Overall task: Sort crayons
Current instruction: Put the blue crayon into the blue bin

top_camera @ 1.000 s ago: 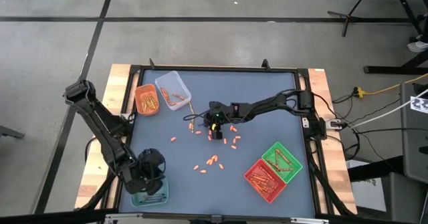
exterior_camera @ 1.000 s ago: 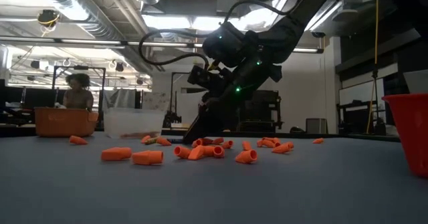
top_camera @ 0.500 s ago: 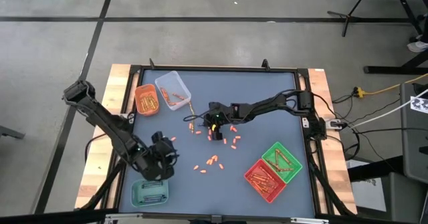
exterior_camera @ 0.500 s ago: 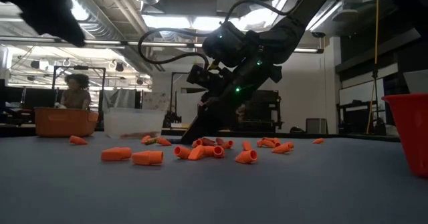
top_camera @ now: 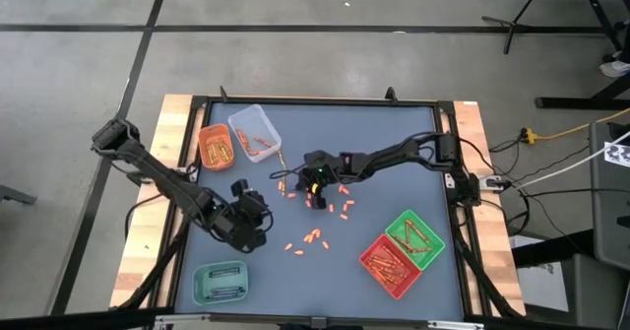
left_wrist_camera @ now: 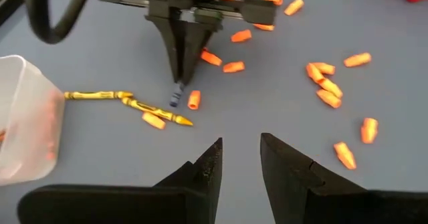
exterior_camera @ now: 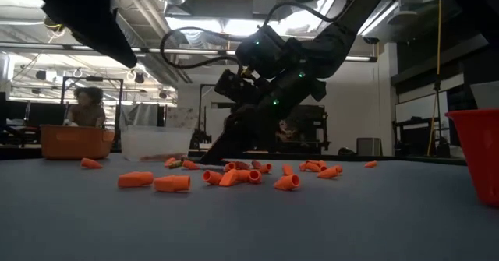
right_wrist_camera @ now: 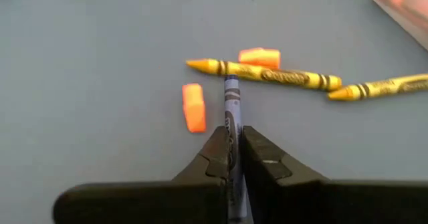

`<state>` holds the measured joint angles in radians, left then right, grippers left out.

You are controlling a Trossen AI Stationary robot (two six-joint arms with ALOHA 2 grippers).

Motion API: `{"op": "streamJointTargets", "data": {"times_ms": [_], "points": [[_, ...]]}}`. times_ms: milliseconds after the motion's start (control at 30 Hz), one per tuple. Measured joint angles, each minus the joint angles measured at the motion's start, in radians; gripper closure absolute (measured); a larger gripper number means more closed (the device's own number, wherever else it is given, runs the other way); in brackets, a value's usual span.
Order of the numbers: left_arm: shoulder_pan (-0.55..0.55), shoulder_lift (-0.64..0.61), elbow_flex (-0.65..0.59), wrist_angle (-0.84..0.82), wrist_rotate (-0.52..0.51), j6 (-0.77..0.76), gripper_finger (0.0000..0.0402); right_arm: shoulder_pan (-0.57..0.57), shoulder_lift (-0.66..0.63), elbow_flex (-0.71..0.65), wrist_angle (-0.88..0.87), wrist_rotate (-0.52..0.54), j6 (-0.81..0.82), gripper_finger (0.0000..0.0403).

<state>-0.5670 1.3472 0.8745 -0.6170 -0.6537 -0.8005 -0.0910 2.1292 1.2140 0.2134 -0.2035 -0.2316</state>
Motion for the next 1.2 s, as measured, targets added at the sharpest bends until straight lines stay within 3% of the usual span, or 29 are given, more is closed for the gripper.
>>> {"op": "streamJointTargets", "data": {"times_ms": [333,600,867,1033,1200], "points": [[0.082,0.000,0.000,0.001,0.000,0.073,0.0315,0.000,0.000,0.000,0.041,-0.003,0.003,0.0380],[0.139,0.000,0.000,0.001,0.005,0.078,0.0315,0.000,-0.002,0.001,0.159,-0.134,0.032,0.0380],[0.201,0.000,0.000,0.015,0.150,0.070,0.0315,0.000,-0.004,0.002,0.289,-0.221,0.082,0.0380],[0.232,0.000,0.000,0.037,0.176,0.071,0.0315,0.000,-0.004,0.002,0.327,-0.300,0.111,0.0380],[0.256,0.000,0.000,0.053,0.211,0.071,0.0315,0.000,-0.005,0.003,0.345,-0.314,0.134,0.0380]]}}
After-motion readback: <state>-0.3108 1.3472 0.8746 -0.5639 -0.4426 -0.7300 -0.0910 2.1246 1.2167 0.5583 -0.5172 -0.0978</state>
